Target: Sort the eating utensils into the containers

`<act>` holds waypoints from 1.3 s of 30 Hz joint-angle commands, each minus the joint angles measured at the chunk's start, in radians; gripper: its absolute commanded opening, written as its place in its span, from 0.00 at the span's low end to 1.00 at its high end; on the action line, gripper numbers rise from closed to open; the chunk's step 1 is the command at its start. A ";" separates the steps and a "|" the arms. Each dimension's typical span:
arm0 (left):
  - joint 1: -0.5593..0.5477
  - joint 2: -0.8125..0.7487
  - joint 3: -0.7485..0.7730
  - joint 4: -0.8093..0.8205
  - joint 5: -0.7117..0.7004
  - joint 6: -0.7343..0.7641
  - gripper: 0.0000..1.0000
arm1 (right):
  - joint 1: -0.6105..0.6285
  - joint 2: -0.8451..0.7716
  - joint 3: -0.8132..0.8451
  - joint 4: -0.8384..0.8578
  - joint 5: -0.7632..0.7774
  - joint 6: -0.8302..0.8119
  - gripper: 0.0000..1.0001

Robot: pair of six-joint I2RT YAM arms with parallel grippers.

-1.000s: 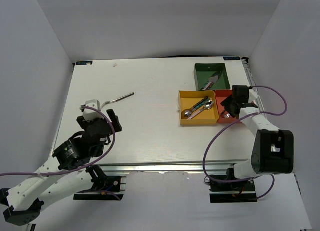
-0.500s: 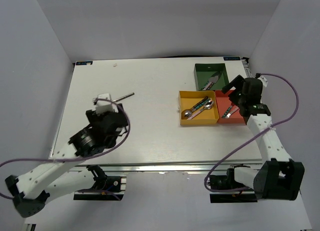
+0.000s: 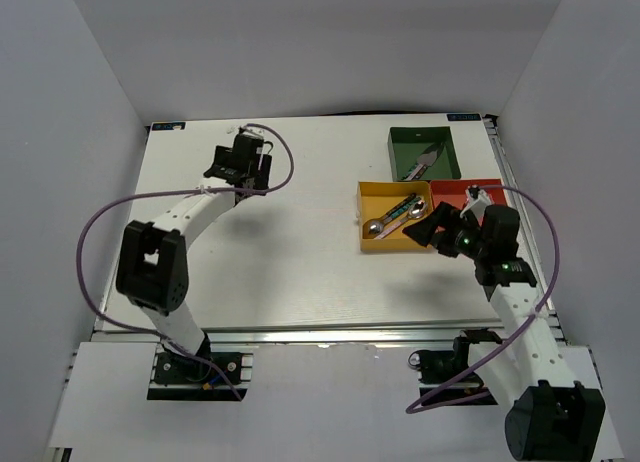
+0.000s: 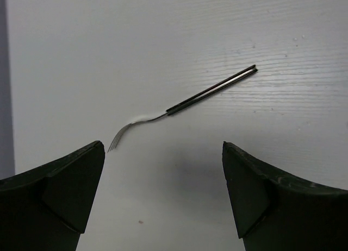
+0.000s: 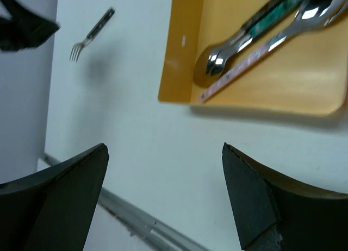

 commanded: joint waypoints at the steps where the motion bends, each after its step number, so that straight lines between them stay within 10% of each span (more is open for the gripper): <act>1: 0.081 0.077 0.076 0.140 0.224 0.171 0.98 | 0.014 -0.076 -0.050 0.074 -0.150 0.032 0.89; 7: 0.182 0.336 0.239 0.052 0.518 0.128 0.91 | 0.032 -0.180 -0.017 -0.027 -0.185 0.007 0.89; 16: 0.202 0.410 0.159 0.132 0.587 0.089 0.81 | 0.037 -0.259 0.048 -0.051 -0.191 0.022 0.89; 23: 0.202 0.291 0.053 0.212 0.552 0.043 0.92 | 0.038 -0.201 0.037 -0.014 -0.184 0.029 0.89; 31: 0.153 0.126 0.151 0.099 0.256 -0.297 0.98 | 0.041 -0.213 0.031 -0.009 -0.160 0.038 0.89; 39: -0.046 0.139 0.151 -0.375 -0.301 -1.105 0.98 | 0.044 -0.178 0.019 -0.006 -0.122 0.035 0.89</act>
